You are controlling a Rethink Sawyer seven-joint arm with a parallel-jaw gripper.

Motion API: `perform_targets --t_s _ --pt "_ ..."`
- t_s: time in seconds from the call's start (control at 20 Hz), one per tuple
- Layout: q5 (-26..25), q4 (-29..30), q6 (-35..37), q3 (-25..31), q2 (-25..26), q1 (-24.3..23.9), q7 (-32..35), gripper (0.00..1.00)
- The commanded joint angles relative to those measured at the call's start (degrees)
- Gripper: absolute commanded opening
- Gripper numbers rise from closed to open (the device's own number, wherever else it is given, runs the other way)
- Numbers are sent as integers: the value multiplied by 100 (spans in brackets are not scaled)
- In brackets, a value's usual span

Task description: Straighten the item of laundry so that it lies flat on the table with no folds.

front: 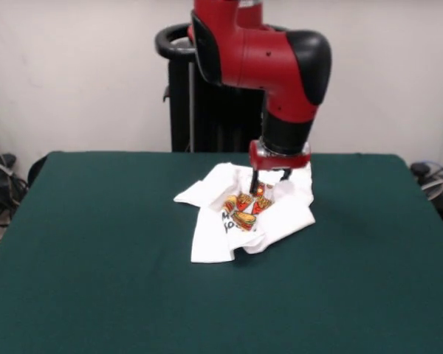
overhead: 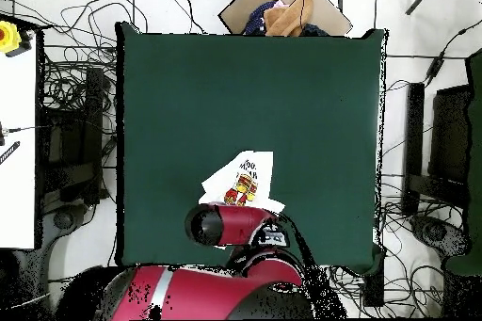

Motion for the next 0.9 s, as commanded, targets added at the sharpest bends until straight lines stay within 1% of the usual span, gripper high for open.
perform_targets --t_s 0.05,0.3,0.5,0.6,0.8,0.9 --pt "700 -848 766 452 -242 -407 1102 100" --pt "958 -995 839 596 -209 -445 1171 100" --pt "1108 -1228 922 729 -1 -457 1098 100" --pt "1184 -1306 1059 1009 126 -617 959 100" --pt "1377 -1380 1199 1494 369 -763 890 100" --pt "1495 -1374 1184 1637 468 -733 971 100"
